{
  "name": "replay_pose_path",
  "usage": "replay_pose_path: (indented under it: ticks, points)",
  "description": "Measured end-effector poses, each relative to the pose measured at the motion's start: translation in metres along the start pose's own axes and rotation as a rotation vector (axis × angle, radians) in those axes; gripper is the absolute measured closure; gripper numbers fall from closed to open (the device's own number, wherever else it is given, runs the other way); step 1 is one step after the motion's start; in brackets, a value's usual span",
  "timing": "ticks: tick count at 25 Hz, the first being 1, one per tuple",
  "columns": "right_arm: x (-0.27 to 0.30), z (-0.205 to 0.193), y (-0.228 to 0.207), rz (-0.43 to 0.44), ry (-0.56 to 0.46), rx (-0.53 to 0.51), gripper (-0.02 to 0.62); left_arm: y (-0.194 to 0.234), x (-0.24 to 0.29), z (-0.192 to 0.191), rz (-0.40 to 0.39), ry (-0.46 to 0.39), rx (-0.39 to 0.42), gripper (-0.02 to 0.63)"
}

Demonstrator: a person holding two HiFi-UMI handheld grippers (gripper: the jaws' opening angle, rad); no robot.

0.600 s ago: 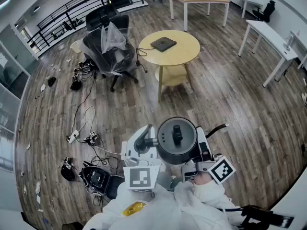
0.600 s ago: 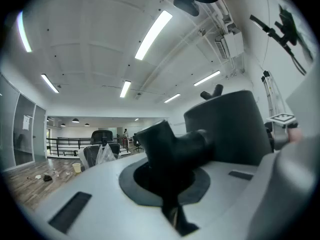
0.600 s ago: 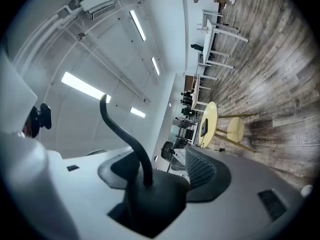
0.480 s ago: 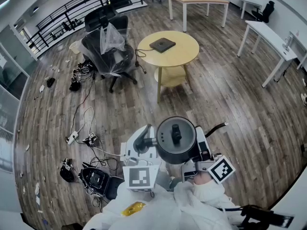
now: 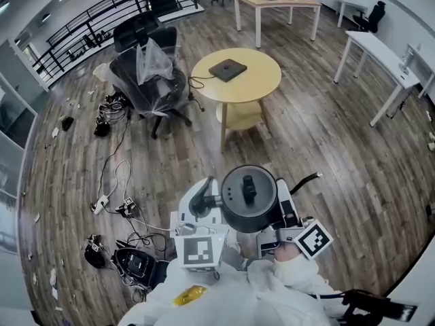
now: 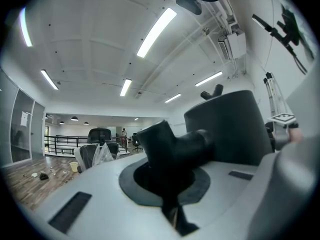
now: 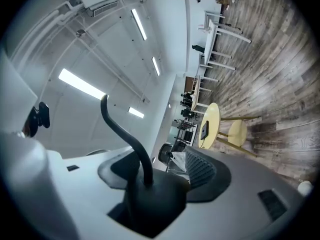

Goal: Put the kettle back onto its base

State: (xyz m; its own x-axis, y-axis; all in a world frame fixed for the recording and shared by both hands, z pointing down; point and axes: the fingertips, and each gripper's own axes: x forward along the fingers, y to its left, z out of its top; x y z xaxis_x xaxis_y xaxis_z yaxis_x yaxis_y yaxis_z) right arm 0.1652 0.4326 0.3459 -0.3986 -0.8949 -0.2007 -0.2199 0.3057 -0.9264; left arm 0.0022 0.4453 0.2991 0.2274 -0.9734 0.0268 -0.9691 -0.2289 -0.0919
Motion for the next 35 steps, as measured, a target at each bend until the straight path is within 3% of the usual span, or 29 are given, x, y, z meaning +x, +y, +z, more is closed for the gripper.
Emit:
replay_pose_path:
  ticks: [18, 27, 35]
  points:
    - [0.173, -0.005, -0.02, 0.003, -0.058, -0.035, 0.316, 0.109, 0.148, 0.008, -0.057, -0.048, 0.008, 0.604]
    - [0.226, -0.001, -0.041, -0.018, -0.056, -0.028, 0.316, 0.132, 0.199, -0.001, -0.064, -0.034, -0.014, 0.604]
    - [0.281, 0.031, -0.069, -0.021, -0.05, -0.029, 0.316, 0.135, 0.268, -0.004, -0.063, -0.025, -0.003, 0.604]
